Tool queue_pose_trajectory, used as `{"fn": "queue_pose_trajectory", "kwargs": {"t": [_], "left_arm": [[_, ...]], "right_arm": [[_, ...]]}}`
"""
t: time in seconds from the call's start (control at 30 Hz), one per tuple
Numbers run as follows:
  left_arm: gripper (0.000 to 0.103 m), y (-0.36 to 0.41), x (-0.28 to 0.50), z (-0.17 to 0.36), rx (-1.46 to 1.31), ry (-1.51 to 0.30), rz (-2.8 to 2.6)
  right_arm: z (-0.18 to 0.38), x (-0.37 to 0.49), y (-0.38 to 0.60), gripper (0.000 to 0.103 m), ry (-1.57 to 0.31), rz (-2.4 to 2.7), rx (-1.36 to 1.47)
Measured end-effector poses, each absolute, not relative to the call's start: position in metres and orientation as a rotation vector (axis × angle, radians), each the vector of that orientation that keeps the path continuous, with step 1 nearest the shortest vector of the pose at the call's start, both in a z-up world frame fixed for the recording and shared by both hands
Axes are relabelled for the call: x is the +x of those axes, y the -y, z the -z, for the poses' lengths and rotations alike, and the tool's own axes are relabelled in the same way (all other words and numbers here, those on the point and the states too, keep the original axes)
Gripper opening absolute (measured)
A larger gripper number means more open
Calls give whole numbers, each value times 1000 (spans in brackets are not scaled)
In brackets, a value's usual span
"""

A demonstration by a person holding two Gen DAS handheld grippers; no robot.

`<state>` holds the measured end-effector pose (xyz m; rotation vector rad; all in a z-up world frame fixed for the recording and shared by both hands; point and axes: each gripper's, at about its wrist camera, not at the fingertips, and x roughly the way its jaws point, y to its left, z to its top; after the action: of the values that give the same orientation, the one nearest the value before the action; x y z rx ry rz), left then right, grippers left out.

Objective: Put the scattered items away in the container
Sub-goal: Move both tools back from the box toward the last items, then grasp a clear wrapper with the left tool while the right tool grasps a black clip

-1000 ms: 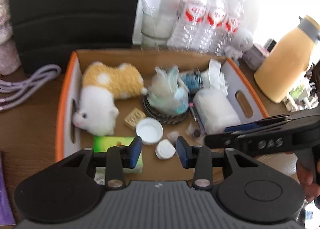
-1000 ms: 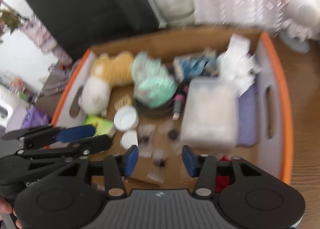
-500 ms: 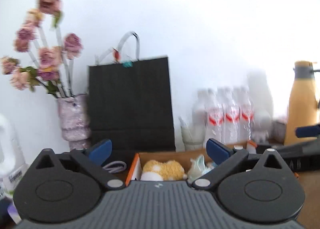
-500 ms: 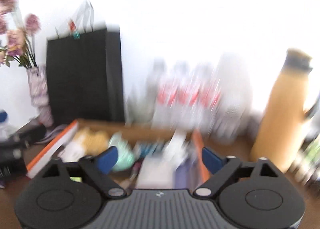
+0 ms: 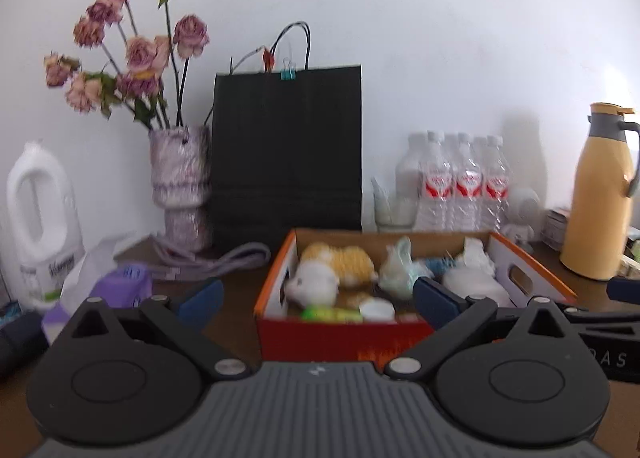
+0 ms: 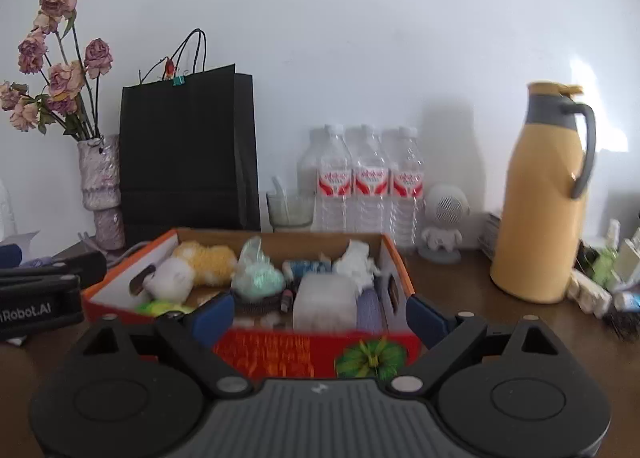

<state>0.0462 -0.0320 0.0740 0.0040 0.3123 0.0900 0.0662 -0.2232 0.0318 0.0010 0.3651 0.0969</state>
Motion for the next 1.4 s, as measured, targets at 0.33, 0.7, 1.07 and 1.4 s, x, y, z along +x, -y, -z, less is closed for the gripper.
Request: {"fn": "queue_pose_trajectory", "kwargs": {"t": [0.33,0.7,1.07,1.4], "left_arm": [[103,39,-57,-49,80,-380,-74],[103,29,-132,-42,3,-401,-70],[103,23,-113,-18,-5,-516,-12],[103,18,9,-26,-41,-634,162]], "right_arm": [[-6,-43,221,95,-500,-258,-36],[9,-112,238,95,-570,-231,-27],[6,-100,243,93,-572,-226,36],[5,-16,237,90,-602,-174,23]]}}
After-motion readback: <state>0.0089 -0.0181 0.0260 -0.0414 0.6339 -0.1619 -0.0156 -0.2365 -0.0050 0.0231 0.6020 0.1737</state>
